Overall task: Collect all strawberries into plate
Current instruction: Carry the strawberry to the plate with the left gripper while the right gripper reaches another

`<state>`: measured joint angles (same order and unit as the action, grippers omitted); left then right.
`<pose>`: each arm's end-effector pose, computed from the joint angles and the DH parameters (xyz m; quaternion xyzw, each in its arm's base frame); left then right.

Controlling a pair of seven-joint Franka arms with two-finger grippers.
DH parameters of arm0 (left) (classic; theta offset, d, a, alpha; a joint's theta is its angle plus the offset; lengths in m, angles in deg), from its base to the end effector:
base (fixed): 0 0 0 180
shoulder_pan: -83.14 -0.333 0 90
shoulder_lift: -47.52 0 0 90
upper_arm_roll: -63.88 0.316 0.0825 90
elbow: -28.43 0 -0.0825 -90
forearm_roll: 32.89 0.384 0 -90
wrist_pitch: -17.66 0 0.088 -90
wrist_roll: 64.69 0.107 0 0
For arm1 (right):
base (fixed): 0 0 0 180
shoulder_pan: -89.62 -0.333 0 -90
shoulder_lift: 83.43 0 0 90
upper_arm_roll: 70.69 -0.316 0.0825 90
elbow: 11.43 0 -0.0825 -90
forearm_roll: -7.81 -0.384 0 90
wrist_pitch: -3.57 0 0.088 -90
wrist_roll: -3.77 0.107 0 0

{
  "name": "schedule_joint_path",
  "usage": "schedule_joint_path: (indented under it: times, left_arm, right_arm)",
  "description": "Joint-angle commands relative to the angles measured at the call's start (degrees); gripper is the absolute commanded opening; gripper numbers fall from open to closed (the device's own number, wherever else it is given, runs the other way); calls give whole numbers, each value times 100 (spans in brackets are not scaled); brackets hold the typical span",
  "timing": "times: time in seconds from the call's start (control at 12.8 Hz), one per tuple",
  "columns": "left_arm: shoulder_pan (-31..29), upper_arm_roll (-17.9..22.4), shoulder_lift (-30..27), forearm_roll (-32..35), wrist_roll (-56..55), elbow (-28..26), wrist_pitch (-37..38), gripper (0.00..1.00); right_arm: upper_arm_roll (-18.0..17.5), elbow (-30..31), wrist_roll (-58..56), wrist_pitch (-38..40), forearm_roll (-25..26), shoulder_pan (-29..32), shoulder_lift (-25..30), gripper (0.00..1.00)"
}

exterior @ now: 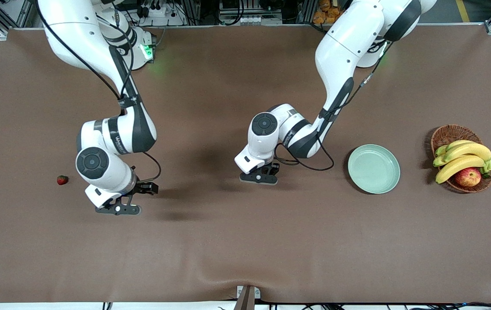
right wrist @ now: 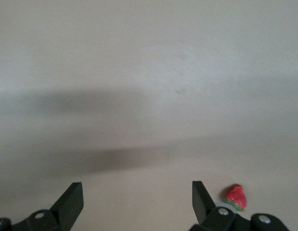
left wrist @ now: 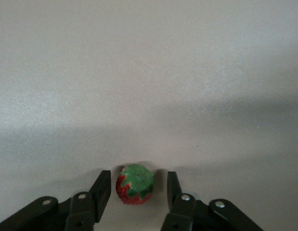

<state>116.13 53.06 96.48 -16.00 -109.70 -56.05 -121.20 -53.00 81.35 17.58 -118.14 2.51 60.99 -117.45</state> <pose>0.5430 -0.4842 0.1839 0.9960 -0.0593 0.0646 0.0161 0.6628 0.1590 0.2857 0.9980 -0.0282 -0.0189 0.0529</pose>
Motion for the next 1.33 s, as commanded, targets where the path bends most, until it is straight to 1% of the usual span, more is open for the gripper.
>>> schedule_joint_path:
  times: [0.0, 0.08, 0.23, 0.39, 0.62, 0.78, 0.86, 1.02, 1.09, 1.25]
  left_arm:
    - [24, 18, 122, 165, -60, 142, 8, 21]
    - [24, 18, 114, 165, -52, 142, 17, 0]
    - [-11, 18, 35, 192, -52, 142, 17, 0]
    - [-151, 18, -324, 244, -60, 99, 104, 0]
    - [-687, -96, -1263, 140, 10, 63, 928, 0]
    - [-925, -114, -1747, -10, 28, 28, 1569, 0]
    - [-1169, -114, -1984, -219, 54, -76, 1764, 0]
    - [-1565, -114, -2407, -546, 560, -453, 1958, 0]
    - [-1776, -114, -2574, -547, 833, -621, 2203, 0]
    - [-2119, -114, -2733, -547, 1317, -797, 2599, 0]
  right_arm:
    - [-28, 494, -1, -28, 73, 208, 300, 100]
    - [-28, 573, -9, -11, 73, 287, 317, 100]
    - [-37, 705, -70, 33, 73, 445, 335, 100]
    - [-37, 732, -202, 173, 73, 621, 335, 100]
    - [-37, 750, -668, 446, 56, 999, 318, 100]
    - [-46, 750, -669, 621, 12, 1044, 291, 100]
    - [-46, 854, -669, 631, -14, 1044, 291, 100]
    - [-55, 1065, -669, 544, -137, 1035, 282, 100]
    - [-55, 1101, -660, 552, -251, 1035, 282, 100]
    - [-55, 1110, -642, 552, -287, 1070, 247, 100]
